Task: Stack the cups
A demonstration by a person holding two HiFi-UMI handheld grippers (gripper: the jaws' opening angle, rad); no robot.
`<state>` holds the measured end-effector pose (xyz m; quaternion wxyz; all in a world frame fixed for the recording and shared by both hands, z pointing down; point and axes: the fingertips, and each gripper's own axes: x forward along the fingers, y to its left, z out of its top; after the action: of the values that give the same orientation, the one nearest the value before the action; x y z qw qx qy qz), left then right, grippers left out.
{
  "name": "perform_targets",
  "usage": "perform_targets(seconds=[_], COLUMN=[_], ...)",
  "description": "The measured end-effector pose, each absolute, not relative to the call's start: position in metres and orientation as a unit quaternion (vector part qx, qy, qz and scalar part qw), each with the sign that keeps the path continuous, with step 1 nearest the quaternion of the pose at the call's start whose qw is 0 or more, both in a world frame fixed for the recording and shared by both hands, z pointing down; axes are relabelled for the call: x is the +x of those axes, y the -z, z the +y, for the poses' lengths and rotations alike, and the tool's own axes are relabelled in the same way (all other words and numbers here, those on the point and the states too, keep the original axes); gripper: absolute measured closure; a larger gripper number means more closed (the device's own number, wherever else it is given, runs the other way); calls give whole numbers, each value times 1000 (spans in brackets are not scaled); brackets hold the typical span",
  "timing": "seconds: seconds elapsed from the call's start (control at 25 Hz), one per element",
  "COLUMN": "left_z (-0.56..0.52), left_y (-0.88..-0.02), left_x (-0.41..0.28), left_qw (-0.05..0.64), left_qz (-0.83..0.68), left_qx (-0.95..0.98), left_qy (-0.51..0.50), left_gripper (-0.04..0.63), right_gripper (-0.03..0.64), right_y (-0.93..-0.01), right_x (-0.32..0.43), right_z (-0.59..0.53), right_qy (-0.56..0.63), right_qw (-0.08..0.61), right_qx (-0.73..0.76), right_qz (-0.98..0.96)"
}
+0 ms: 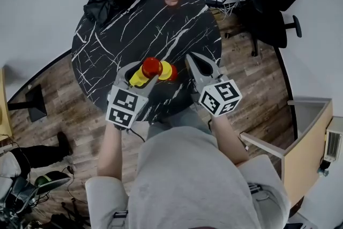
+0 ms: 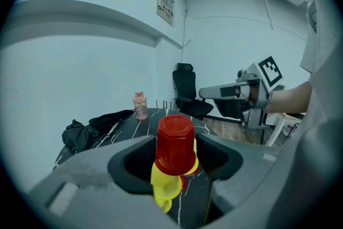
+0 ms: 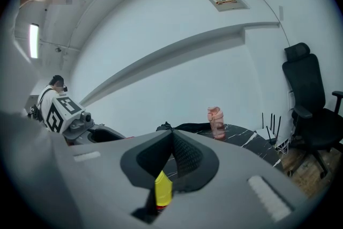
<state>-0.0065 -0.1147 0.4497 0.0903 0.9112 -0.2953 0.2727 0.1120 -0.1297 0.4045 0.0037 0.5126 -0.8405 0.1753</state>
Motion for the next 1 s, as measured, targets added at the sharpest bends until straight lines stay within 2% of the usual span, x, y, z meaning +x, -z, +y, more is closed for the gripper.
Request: perform_targets(seconds=[0.24, 0.72, 1.0], left_z=[-107, -95, -85], left_y=[-429, -376, -341], left_x=[-15, -75, -104], left_qw=[97, 74, 48], left_qz=[-309, -423, -474], left_qx=[918, 894, 875], left_qy=[-227, -130, -79], left_gripper=[346, 588, 589], right_gripper=[617, 617, 617], right_y=[-399, -370, -351], right_x=[106, 84, 72], right_z=[-130, -124, -108], right_qy=[-170, -139, -106], right_qw=[-2, -8, 1], right_qx=[508, 503, 509], right_qz=[-844, -853, -854])
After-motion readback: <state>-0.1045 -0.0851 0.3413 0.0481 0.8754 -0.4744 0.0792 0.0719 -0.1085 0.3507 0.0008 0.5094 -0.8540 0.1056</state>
